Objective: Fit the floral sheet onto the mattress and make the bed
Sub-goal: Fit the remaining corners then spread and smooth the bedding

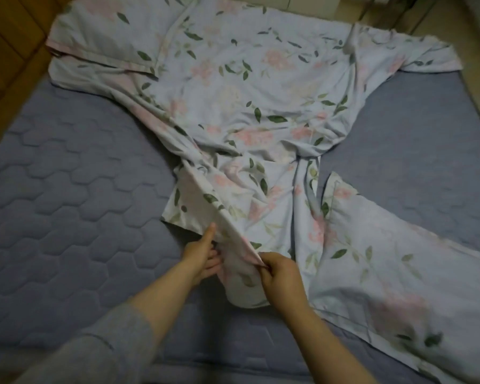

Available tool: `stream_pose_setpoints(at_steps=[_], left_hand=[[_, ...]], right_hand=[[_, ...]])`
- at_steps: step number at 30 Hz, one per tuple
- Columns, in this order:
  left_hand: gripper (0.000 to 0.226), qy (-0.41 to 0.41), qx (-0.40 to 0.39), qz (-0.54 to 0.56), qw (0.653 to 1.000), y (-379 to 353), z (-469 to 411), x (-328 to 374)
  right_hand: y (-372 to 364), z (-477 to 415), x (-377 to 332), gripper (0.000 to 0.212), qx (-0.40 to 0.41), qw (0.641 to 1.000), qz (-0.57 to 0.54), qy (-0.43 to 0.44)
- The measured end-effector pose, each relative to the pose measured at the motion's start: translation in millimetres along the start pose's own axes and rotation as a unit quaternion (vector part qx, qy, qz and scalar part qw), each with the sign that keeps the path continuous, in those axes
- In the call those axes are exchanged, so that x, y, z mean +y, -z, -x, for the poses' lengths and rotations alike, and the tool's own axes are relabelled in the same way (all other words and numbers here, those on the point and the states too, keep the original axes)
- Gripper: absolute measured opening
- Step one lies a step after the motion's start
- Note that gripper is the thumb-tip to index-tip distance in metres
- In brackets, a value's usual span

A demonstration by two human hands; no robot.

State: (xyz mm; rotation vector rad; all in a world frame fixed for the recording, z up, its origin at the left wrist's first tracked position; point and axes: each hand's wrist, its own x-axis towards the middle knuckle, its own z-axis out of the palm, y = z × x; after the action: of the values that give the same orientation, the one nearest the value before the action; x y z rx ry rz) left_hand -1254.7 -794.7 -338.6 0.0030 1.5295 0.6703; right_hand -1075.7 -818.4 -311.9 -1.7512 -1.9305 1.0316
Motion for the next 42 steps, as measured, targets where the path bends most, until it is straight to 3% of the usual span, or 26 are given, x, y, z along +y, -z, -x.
stream_pose_setpoints(at_steps=[5,7,9,12,16,19,22,27,31,35,38,42], left_hand=[[0.076,-0.024,-0.045,0.145,0.988,-18,35,7],[0.072,-0.073,0.013,0.201,0.977,-12,39,7],[0.046,-0.114,0.098,0.216,0.965,-5,52,7],[0.018,-0.178,0.19,0.126,0.957,8,99,-1],[0.022,-0.267,0.252,-0.052,0.929,40,154,-21],[0.026,-0.273,0.311,-0.094,0.906,76,185,-34],[0.015,-0.308,0.345,-0.121,0.878,115,220,-52],[0.007,-0.35,0.352,-0.11,0.861,166,266,-92],[0.008,-0.366,0.339,-0.116,0.859,204,288,-133],[0.014,-0.377,0.303,-0.139,0.864,227,308,-179],[0.023,-0.409,0.283,-0.13,0.858,235,320,-205],[0.014,-0.435,0.251,-0.138,0.853,239,333,-223]], right_hand=[[38,49,-18,0.017,-0.042,0.999,0.006,0.025],[49,70,-20,0.014,-0.053,0.998,0.011,0.032],[57,83,-20,0.014,-0.057,0.998,0.028,0.027],[66,95,-24,0.015,-0.086,0.995,0.049,0.019],[66,104,-42,0.024,-0.131,0.988,0.077,0.024],[56,110,-61,0.026,-0.177,0.977,0.116,0.034],[42,121,-86,0.024,-0.228,0.961,0.146,0.05],[21,148,-119,0.014,-0.259,0.943,0.191,0.085],[2,175,-147,0.02,-0.274,0.937,0.199,0.089],[-21,201,-185,0.023,-0.245,0.957,0.13,0.083],[-44,211,-216,0.029,-0.219,0.974,0.039,0.03],[-72,216,-249,0.027,-0.23,0.973,-0.01,-0.011]])
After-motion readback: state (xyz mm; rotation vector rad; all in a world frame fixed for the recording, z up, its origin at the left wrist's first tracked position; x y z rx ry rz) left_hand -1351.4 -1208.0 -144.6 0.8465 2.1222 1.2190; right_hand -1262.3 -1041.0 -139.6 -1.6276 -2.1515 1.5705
